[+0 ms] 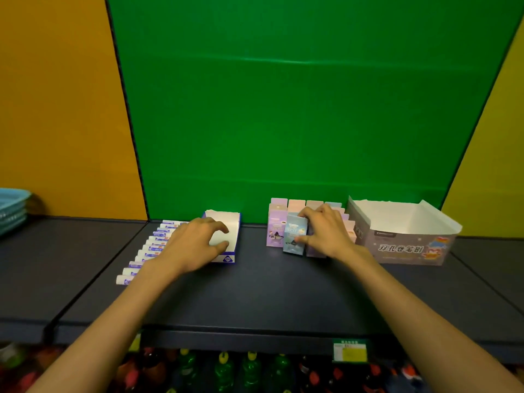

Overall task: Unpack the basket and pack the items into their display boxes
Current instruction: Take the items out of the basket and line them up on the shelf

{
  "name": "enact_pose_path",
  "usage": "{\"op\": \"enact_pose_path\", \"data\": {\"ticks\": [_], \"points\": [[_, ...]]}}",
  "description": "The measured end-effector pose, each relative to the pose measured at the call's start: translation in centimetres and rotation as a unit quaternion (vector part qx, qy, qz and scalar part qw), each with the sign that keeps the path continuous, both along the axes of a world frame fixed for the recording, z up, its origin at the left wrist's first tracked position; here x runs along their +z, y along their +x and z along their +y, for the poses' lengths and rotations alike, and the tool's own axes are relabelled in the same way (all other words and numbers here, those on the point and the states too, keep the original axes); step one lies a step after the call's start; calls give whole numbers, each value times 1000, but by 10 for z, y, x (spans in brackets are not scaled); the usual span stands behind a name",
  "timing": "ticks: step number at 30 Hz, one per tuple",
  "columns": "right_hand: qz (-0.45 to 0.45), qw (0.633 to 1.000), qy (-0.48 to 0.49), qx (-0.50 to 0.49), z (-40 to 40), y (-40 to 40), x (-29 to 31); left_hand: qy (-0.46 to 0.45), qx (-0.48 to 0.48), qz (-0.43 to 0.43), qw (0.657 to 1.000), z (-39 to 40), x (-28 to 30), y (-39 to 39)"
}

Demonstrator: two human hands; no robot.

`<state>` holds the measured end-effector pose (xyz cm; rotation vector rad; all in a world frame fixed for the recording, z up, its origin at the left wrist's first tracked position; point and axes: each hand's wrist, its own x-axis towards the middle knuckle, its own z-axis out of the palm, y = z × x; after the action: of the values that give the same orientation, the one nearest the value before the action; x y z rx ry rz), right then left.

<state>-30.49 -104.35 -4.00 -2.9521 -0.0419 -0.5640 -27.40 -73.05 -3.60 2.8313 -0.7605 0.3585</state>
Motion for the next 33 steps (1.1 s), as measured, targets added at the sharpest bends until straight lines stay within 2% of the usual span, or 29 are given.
{"op": "enact_pose_path", "data": {"ticks": [8, 14, 22, 33], "points": [[-11, 997, -79, 20, -15, 15, -9, 0, 54, -2, 999, -10, 4, -18], [-71, 992, -40, 97, 13, 17, -5, -1, 92, -3, 996, 2, 5, -28], [-42, 978, 24, 204, 114, 26, -2, -1, 153, -28, 988, 66, 12, -46], [-27, 951, 28, 308, 294, 38, 4, -7, 241, -33, 970, 222, 26, -73]]}}
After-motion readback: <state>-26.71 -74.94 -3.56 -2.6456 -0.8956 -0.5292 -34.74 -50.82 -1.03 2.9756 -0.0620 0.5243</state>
